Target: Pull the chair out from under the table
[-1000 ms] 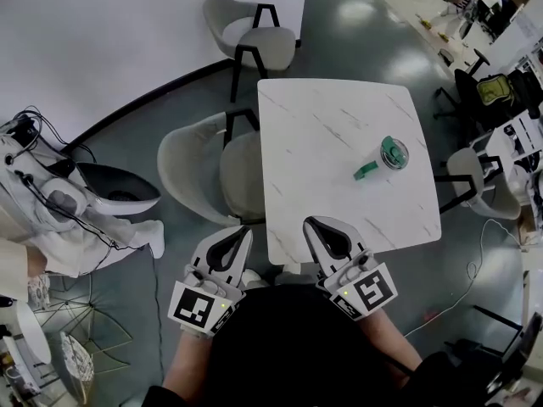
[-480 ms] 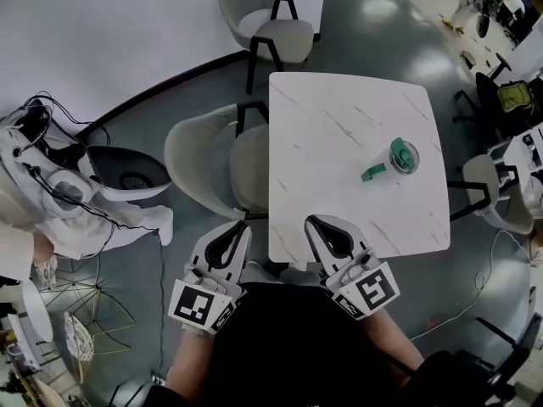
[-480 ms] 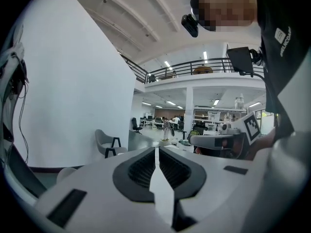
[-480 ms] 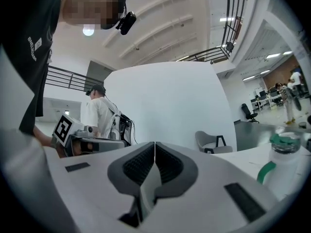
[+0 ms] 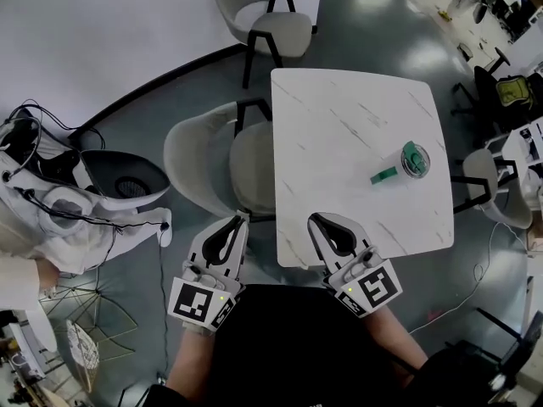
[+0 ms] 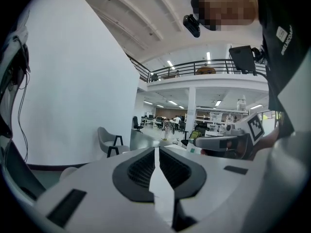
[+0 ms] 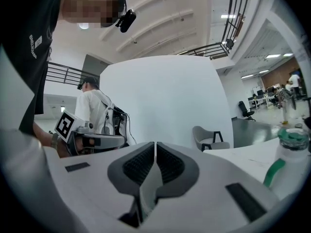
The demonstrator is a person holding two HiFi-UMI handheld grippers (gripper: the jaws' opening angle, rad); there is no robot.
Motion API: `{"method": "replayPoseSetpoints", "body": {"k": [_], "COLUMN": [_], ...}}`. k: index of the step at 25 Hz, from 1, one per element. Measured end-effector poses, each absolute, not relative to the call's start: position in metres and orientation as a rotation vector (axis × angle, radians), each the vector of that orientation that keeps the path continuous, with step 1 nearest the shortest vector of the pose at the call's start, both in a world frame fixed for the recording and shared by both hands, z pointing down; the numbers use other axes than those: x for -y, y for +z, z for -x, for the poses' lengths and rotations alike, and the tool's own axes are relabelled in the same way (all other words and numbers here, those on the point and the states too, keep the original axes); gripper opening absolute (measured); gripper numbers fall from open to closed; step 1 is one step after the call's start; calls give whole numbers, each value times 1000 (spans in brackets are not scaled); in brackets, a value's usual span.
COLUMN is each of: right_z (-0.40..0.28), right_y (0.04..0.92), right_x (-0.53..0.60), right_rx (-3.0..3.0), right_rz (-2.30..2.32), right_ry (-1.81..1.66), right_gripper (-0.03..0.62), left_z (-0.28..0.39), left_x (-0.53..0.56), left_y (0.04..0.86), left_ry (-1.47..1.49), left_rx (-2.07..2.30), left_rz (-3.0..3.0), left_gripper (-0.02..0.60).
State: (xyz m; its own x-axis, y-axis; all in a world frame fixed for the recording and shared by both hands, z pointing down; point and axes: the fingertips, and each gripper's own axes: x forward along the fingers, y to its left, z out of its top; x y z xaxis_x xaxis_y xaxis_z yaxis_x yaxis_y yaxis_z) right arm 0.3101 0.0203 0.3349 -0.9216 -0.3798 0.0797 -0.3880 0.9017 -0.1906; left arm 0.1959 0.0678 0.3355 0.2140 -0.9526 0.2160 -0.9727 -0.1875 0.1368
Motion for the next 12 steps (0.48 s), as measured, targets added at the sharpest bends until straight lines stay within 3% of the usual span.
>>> {"method": "replayPoseSetpoints", "body": {"k": [12], "right_z": [-186], "right_y": [369], "right_x": [-9], "right_rx": [2897], "right_rz": [-674], "right_ry": [345], "right_gripper": [15], "left_z": [-53], "left_x": [-47], "left_y": [372], "left_ry": [147], "left_rx": [1739], "left_rz": [-2217], "left_gripper": [62]}}
